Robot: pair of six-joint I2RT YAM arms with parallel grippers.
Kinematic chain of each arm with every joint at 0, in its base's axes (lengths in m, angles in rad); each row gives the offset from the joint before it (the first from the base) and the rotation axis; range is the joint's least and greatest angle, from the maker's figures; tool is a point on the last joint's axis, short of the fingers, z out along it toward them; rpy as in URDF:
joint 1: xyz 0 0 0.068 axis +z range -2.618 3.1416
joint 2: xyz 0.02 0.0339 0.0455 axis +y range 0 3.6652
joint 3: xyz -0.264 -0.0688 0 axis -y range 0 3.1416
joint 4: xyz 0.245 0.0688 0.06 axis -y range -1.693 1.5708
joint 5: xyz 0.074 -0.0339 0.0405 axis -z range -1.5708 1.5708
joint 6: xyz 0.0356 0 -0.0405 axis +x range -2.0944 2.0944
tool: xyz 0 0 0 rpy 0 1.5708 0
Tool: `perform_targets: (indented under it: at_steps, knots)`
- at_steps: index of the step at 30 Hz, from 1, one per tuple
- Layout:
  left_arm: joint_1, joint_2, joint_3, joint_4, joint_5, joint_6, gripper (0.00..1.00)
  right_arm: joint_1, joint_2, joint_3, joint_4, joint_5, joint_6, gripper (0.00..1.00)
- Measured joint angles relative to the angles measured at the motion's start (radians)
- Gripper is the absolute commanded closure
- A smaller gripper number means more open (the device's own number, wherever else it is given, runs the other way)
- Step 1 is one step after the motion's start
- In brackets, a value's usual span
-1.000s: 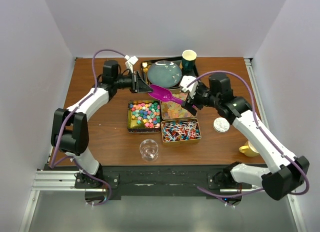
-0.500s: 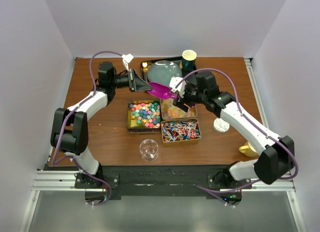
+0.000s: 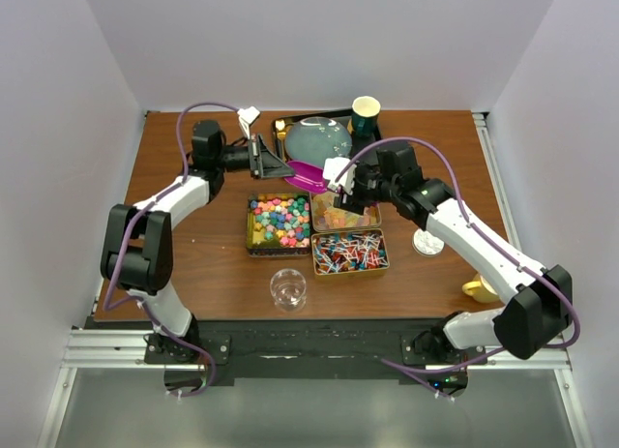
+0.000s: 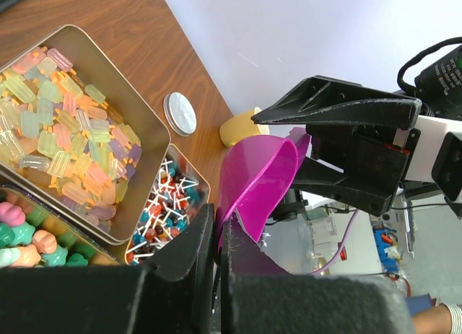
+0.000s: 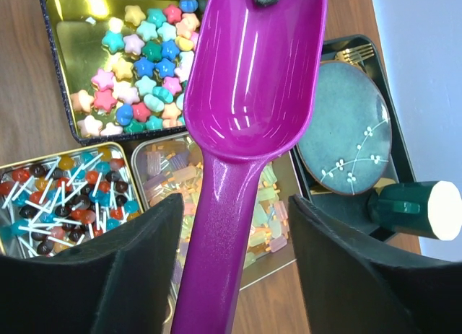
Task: Pack the candies
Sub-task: Adjust the spatula.
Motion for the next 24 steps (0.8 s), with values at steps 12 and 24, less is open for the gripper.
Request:
perform_targets:
  at_steps: [12, 24]
  knots:
    - [0.001, 0.013, 0.000, 0.000, -0.003, -0.012, 1.00, 0.001, -0.001, 0.005, -0.032, 0.003, -0.044, 0.76]
    - [0.102, 0.011, 0.001, -0.169, -0.037, 0.117, 0.44, -0.020, 0.043, 0.182, -0.308, 0.058, -0.204, 1.00]
